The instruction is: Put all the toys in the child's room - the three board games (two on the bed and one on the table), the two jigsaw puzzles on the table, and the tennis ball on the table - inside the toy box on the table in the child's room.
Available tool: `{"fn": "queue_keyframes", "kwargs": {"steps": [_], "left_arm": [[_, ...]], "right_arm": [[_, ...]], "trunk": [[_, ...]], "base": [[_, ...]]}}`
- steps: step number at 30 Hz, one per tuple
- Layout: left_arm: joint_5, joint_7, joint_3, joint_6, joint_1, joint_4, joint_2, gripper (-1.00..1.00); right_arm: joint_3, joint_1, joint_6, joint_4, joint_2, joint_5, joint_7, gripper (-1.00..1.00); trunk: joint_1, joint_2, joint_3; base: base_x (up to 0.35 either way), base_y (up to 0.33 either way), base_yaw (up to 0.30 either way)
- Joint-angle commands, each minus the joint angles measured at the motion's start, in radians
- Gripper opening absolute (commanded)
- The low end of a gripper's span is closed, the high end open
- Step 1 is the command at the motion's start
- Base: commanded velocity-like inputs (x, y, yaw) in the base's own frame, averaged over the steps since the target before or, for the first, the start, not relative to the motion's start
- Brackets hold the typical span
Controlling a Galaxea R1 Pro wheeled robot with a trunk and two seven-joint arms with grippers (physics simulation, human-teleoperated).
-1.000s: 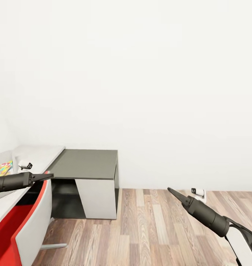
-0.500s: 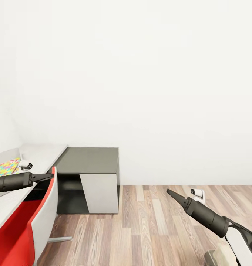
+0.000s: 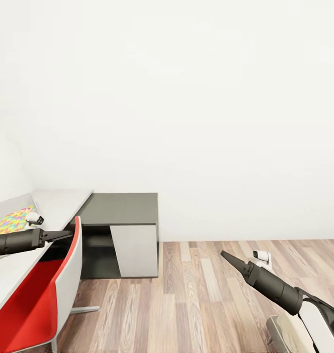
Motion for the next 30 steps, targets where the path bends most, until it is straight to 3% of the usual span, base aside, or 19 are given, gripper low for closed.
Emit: {"fn": "queue_keyframes", "kwargs": {"steps": [1, 19, 23, 27, 28, 30], "left_arm": [[-0.001, -0.004, -0.001, 0.011, -0.001, 0.000, 0.000, 1.00], [-0.001, -0.004, -0.002, 0.011, -0.001, -0.001, -0.001, 1.00], [-0.001, -0.004, -0.016, 0.011, -0.001, -0.002, -0.009, 1.00], [-0.005, -0.004, -0.072, 0.013, -0.001, -0.002, -0.059, 1.00], [-0.011, -0.004, -0.101, 0.014, -0.002, -0.002, -0.089, 1.00], [-0.024, -0.004, -0.130, 0.015, -0.002, -0.002, -0.122, 1.00]], "right_arm": [[0.000, -0.001, 0.007, 0.000, 0.000, -0.005, 0.000, 1.00], [0.000, -0.001, 0.007, 0.000, 0.000, -0.003, -0.004, 1.00], [0.000, -0.001, 0.006, 0.000, 0.001, -0.001, -0.009, 1.00], [0.016, -0.001, 0.005, 0.001, 0.004, 0.010, -0.036, 1.00], [0.031, -0.005, 0.004, 0.003, 0.007, 0.028, -0.066, 1.00], [0.045, -0.013, 0.003, 0.006, 0.016, 0.054, -0.112, 1.00]], "trunk": [[0.000, -0.002, -0.002], [0.000, -0.002, -0.002], [0.000, -0.002, -0.002], [0.000, -0.002, -0.002], [0.000, -0.002, -0.002], [0.000, -0.002, -0.002]], "base": [[-0.056, -0.049, -0.002], [-0.059, -0.048, 0.000], [-0.008, -0.007, 0.000], [-0.003, -0.002, 0.000], [-0.001, -0.001, 0.000], [0.000, 0.000, 0.000]]}}
